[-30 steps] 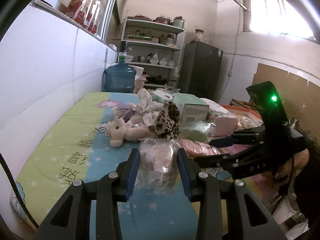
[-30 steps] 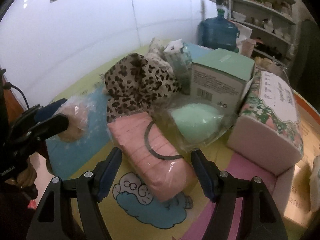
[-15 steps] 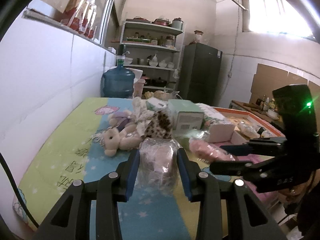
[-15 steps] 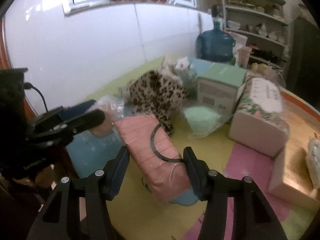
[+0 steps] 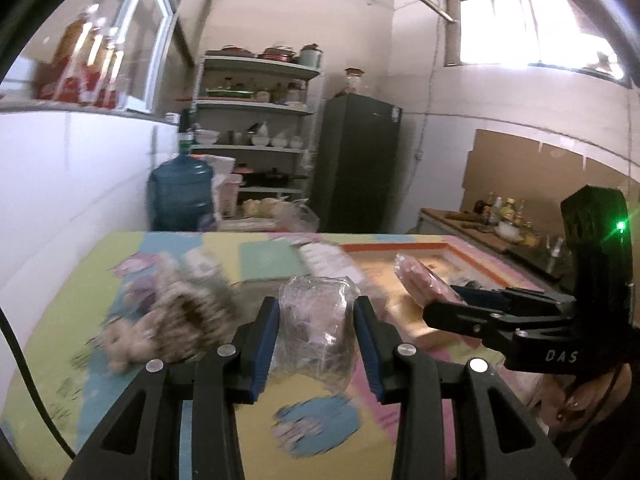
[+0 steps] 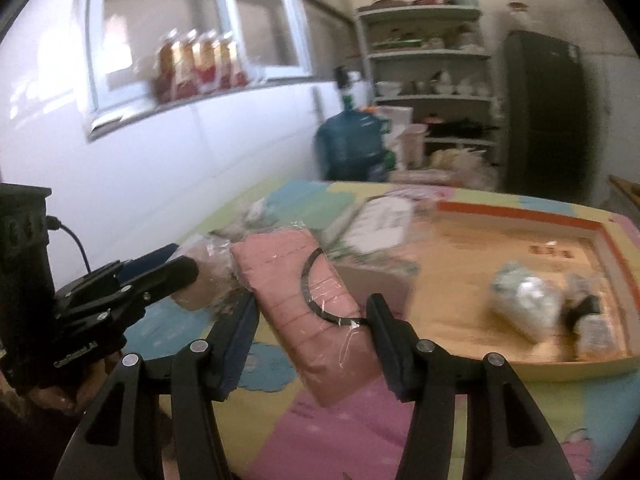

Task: Organize soft objects
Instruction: 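Carry the clear bag and pink towel pack over the cardboard tray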

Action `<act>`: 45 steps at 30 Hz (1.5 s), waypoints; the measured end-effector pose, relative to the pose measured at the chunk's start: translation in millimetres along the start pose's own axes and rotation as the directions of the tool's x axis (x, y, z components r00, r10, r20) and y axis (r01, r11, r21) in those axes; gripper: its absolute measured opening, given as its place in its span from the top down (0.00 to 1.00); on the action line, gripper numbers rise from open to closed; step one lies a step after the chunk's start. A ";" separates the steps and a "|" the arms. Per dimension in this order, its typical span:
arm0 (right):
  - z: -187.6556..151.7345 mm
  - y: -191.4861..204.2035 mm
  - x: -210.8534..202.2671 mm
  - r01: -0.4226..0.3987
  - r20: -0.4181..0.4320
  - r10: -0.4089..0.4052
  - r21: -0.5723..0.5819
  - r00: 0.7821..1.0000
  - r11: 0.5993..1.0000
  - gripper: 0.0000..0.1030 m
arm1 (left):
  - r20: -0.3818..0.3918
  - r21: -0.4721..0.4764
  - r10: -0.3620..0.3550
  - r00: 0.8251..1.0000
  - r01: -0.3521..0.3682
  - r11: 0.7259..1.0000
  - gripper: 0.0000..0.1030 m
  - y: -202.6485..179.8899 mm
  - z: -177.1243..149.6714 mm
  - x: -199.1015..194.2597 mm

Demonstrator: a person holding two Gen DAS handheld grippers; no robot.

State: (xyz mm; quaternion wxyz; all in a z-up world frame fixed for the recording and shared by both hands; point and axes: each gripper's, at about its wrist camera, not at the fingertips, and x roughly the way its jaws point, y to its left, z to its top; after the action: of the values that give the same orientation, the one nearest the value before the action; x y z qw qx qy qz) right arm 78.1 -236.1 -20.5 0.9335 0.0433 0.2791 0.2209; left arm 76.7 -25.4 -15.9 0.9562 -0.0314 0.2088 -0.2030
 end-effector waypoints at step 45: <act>52.8 -268.7 31.3 0.335 -0.134 -0.319 0.115 0.938 0.935 0.44 | -0.291 -0.047 -0.022 0.957 0.009 0.999 0.62 -136.2 64.0 270.6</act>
State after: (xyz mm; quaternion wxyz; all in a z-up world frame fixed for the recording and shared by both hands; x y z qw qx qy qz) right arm 234.3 -461.7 -46.7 0.9348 0.0471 0.3491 0.0449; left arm 276.7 -260.3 -42.4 0.9125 -0.0244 0.3515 -0.2080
